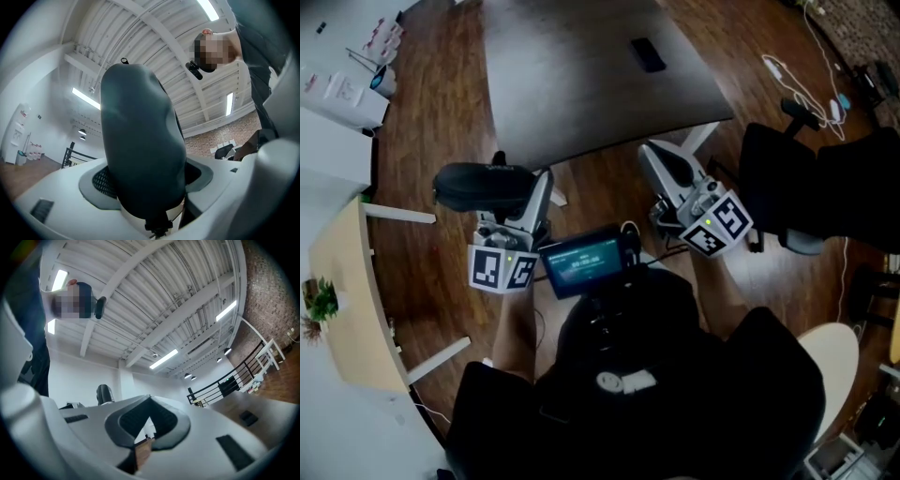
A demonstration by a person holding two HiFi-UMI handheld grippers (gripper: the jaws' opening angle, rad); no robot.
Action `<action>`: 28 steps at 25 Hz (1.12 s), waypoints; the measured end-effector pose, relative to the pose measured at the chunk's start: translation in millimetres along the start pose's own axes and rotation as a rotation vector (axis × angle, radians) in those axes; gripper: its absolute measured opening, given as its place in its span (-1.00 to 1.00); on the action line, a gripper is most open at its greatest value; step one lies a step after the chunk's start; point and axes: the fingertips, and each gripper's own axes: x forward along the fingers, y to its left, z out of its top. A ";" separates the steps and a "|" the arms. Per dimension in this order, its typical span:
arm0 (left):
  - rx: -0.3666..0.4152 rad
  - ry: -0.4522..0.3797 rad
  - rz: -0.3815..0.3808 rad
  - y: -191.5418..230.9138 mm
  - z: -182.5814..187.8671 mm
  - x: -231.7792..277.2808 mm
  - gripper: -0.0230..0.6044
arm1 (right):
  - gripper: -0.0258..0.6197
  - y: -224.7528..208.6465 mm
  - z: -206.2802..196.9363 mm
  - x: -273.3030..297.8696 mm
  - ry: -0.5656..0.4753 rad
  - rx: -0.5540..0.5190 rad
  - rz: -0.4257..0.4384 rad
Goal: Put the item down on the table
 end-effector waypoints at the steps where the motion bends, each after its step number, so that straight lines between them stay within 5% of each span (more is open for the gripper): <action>1: 0.003 0.000 0.001 4.3 -2.3 13.3 0.20 | -0.91 -12.1 3.1 6.5 0.002 0.003 0.001; 16: 0.073 0.075 0.032 42.7 -54.9 147.1 0.20 | -0.91 -140.2 23.2 66.4 0.039 -0.013 0.040; 25: 0.273 0.213 -0.013 62.1 -76.6 182.0 0.20 | -0.80 -119.2 17.3 132.7 0.097 -0.071 0.178; 28: 0.285 0.283 -0.019 83.5 -95.5 189.4 0.20 | -0.29 -111.2 10.5 159.4 0.112 -0.060 0.243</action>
